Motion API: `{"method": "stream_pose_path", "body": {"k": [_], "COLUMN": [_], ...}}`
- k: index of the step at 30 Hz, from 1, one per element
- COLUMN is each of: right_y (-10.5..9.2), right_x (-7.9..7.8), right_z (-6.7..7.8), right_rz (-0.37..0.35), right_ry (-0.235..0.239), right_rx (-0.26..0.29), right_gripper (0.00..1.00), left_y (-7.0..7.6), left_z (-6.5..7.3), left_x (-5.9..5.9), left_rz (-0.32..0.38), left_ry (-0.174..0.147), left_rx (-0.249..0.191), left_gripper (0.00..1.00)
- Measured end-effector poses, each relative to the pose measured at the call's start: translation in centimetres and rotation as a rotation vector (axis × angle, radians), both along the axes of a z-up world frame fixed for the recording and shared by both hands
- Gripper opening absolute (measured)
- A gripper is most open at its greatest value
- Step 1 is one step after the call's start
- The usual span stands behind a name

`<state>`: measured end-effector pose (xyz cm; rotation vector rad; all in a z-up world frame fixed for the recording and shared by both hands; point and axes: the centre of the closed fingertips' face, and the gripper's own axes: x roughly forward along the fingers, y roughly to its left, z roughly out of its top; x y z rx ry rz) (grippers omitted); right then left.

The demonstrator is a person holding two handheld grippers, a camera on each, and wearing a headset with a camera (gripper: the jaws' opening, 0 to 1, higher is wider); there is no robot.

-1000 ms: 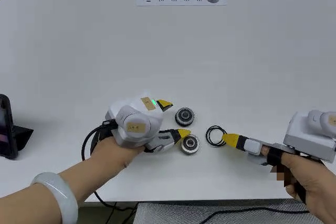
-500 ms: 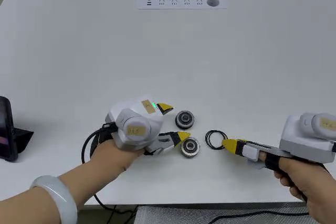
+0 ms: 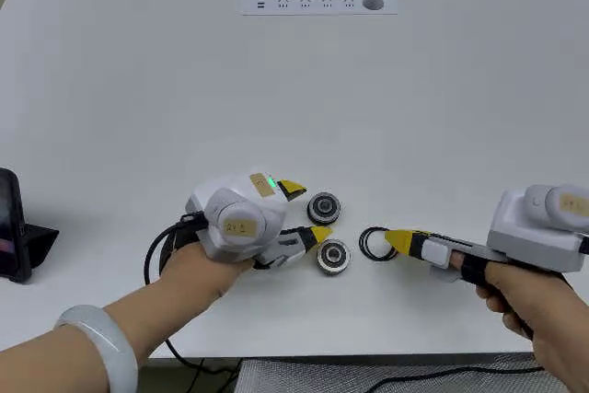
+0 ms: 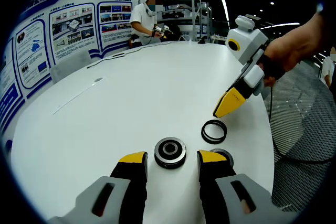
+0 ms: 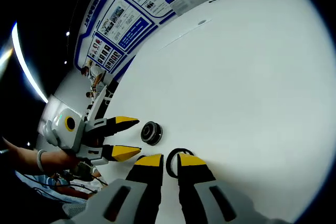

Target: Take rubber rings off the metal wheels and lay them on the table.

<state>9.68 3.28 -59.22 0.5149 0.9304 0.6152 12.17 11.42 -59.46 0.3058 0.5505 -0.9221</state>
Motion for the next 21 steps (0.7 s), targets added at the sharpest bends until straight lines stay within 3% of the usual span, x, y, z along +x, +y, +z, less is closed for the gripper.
{"method": "stream_pose_path", "body": {"k": [10,21], "right_y": [2.7,4.4], "right_x": [1.3,1.4], "right_z": [0.5,0.0], "right_rz": [0.037,0.063], "right_ry": [-0.014,0.005], "right_rx": [0.029,0.049], "right_gripper": [0.12,0.12], "left_y": [-0.5,-1.0], "left_z": [0.2,0.0], "left_x": [0.3,0.5], "left_rz": [-0.004,-0.008], "left_ry": [-0.003,0.005], "left_rx": [-0.003,0.001], "left_gripper": [0.33,0.27]}}
